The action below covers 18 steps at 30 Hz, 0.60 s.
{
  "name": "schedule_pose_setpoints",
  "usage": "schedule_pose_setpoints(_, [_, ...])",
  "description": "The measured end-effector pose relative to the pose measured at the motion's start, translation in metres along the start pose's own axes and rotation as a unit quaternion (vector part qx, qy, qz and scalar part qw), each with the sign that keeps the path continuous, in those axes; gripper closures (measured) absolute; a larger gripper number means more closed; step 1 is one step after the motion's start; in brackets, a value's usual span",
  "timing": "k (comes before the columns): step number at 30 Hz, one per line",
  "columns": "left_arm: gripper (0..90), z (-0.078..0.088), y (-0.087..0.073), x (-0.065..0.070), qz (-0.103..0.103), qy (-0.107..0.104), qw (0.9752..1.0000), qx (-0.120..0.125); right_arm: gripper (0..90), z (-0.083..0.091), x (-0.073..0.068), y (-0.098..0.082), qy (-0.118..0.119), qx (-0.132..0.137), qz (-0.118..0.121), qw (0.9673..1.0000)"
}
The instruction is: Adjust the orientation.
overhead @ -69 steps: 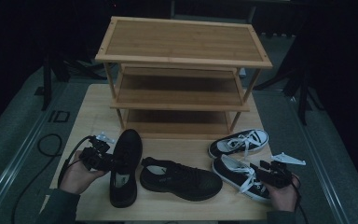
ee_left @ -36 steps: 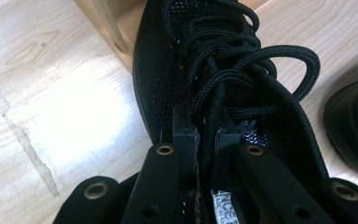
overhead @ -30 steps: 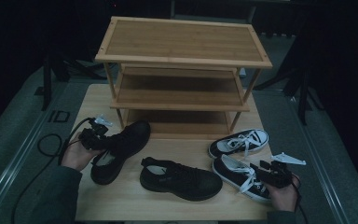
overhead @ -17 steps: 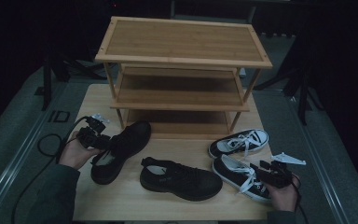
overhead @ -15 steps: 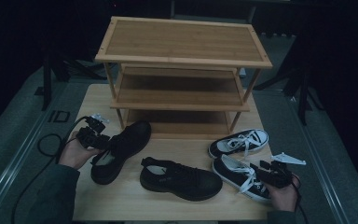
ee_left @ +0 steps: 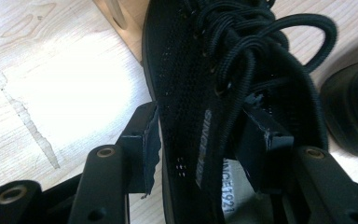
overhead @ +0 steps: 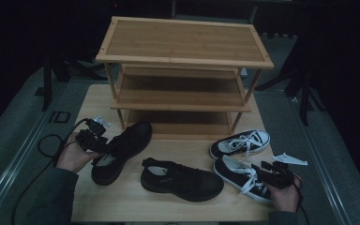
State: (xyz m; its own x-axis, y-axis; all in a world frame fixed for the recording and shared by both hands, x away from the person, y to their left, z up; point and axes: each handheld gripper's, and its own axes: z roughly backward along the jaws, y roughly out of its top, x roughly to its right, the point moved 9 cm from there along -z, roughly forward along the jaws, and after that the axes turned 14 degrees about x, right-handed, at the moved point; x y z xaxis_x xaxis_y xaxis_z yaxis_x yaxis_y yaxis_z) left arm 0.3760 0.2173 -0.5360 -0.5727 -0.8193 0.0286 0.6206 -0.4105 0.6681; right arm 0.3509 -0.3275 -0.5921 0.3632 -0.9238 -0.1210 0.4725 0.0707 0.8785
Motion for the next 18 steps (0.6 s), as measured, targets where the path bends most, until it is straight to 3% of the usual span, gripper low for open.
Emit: schedule_pose_setpoints(18, [51.1,0.025,0.015,0.008,-0.02,-0.002,0.9994,0.027,47.6,0.0,0.0,0.0,0.001,-0.001,-0.001,1.0])
